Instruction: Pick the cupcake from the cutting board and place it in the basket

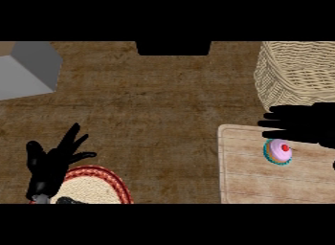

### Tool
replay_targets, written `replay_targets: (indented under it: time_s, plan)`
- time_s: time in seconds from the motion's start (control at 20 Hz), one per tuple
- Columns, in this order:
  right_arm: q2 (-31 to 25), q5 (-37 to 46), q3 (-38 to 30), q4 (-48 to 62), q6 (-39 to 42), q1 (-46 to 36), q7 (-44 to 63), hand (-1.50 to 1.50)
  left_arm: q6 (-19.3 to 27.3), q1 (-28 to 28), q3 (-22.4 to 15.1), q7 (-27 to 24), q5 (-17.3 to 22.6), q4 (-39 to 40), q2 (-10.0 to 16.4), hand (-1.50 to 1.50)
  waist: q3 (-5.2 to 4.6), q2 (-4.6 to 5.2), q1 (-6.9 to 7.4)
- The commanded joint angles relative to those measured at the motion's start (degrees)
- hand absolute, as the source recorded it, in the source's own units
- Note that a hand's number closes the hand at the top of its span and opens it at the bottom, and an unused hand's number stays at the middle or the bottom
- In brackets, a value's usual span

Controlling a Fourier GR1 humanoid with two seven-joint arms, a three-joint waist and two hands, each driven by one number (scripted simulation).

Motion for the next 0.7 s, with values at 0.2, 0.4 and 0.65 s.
replay_targets:
  time_s: [0.2,0.4,0.65]
  plan:
    - [3.4,7.9,3.0,1.4,-0.6,1.1,1.3,-1.50,0.3,3.2,-0.2,4.0,-1.4,2.2,0.8,0.00,-0.62,0.50,-0.22]
    - [4.7,10.4,2.8,4.1,0.4,-0.8,1.2,-1.50,-0.1,2.3,0.6,3.3,-1.9,4.7,0.8,0.00,-0.64,0.59,-0.12]
    - [4.7,11.6,2.6,2.3,-1.6,4.0,0.0,-1.50,0.9,3.8,0.4,3.4,-2.8,3.3,-0.1,0.00,-0.62,0.39,-0.83]
